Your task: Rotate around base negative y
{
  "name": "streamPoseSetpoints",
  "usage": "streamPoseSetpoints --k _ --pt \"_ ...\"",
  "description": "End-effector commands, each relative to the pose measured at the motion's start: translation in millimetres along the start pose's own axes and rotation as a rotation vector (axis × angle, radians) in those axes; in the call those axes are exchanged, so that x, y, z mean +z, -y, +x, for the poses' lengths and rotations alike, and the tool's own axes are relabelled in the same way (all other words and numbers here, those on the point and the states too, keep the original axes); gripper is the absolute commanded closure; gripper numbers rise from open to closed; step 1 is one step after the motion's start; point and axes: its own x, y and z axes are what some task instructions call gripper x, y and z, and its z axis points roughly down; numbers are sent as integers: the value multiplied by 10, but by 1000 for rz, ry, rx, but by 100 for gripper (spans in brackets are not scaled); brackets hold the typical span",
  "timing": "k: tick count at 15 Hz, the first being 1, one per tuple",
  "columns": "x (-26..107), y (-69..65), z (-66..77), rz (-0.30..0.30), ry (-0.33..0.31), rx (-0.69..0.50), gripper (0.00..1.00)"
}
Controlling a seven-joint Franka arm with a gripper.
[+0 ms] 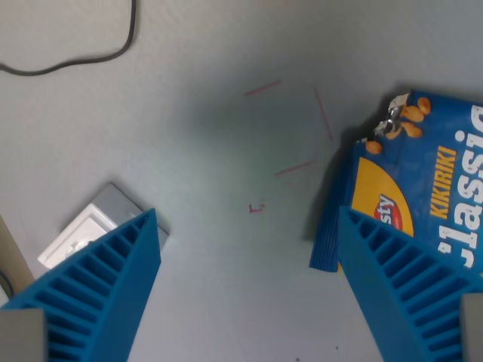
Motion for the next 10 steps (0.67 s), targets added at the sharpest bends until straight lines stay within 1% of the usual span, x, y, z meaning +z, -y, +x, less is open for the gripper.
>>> streamPoseSetpoints --k 1,10 --pt "-41 -48 -146 82 -248 3 0" --pt "-41 -48 -146 119 -362 3 0"
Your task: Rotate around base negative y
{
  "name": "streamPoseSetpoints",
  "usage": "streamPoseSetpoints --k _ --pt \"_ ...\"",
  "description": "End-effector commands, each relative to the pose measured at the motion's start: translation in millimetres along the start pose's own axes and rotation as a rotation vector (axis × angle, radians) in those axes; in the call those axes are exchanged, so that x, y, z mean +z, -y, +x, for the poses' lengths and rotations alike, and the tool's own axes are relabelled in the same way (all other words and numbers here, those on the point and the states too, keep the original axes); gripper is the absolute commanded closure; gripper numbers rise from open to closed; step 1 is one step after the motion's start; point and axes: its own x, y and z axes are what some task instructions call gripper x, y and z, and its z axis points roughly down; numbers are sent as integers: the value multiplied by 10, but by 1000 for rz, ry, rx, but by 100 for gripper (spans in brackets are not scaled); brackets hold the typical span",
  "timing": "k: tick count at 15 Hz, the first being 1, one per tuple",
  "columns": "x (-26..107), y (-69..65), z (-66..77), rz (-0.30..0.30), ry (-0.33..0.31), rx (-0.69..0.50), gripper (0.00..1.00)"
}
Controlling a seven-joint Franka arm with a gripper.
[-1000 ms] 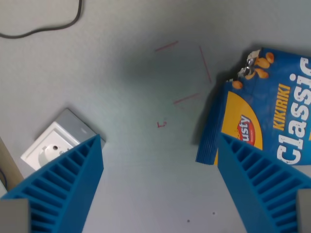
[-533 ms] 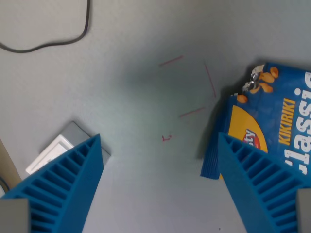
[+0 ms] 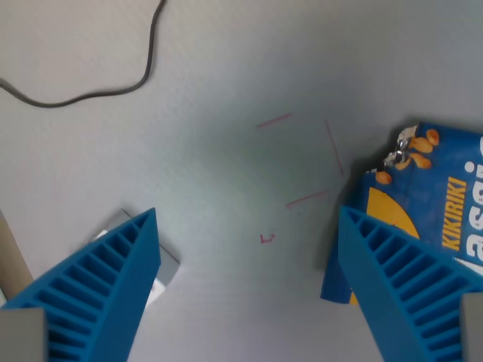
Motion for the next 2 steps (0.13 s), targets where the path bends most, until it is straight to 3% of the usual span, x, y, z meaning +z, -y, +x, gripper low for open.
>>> streamPoseSetpoints --k 1,2 --pt "-57 -50 -147 95 -284 4 0" --pt "-57 -50 -147 99 -296 4 0"
